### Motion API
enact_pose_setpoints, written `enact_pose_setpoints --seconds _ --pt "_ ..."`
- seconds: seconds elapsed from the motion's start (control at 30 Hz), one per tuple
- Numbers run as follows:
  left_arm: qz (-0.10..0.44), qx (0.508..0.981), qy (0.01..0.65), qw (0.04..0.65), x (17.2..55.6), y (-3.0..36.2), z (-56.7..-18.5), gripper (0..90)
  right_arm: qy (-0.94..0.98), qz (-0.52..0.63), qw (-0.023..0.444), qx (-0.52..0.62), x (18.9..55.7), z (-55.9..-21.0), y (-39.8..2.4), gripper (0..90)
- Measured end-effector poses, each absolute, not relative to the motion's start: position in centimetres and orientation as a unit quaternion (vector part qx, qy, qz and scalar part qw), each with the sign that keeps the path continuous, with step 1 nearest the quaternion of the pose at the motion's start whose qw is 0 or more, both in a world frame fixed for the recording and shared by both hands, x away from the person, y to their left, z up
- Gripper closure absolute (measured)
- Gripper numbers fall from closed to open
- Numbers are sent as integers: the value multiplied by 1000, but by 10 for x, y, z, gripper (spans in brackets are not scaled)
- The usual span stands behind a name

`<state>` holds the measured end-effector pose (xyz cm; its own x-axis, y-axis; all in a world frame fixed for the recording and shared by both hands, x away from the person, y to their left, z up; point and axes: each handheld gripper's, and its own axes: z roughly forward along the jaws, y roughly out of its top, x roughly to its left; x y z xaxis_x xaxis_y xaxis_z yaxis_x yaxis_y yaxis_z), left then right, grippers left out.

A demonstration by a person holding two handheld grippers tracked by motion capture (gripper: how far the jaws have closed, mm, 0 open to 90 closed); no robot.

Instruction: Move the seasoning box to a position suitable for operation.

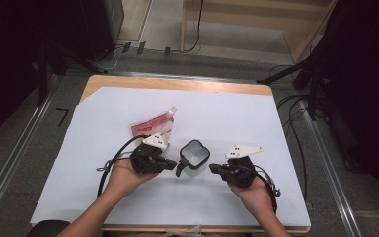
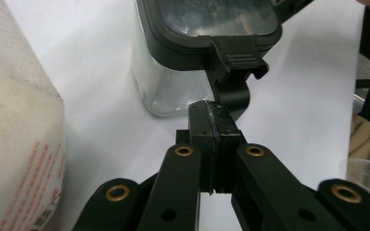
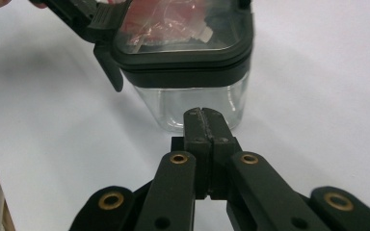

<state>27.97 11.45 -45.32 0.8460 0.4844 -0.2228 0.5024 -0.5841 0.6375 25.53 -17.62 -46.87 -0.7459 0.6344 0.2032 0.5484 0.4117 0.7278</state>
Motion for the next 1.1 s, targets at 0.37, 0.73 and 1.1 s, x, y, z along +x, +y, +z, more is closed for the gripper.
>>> enact_pose_setpoints --seconds 0.37,0.73,1.1 --pt "-14 888 281 364 281 109 -458 900 839 418 57 345 256 -468 -163 899" --pt "-22 879 294 373 278 102 -458 900 834 412 66 360 262 -470 -165 900" --pt "-15 882 281 379 272 89 -456 900 828 413 69 373 272 -471 -169 900"
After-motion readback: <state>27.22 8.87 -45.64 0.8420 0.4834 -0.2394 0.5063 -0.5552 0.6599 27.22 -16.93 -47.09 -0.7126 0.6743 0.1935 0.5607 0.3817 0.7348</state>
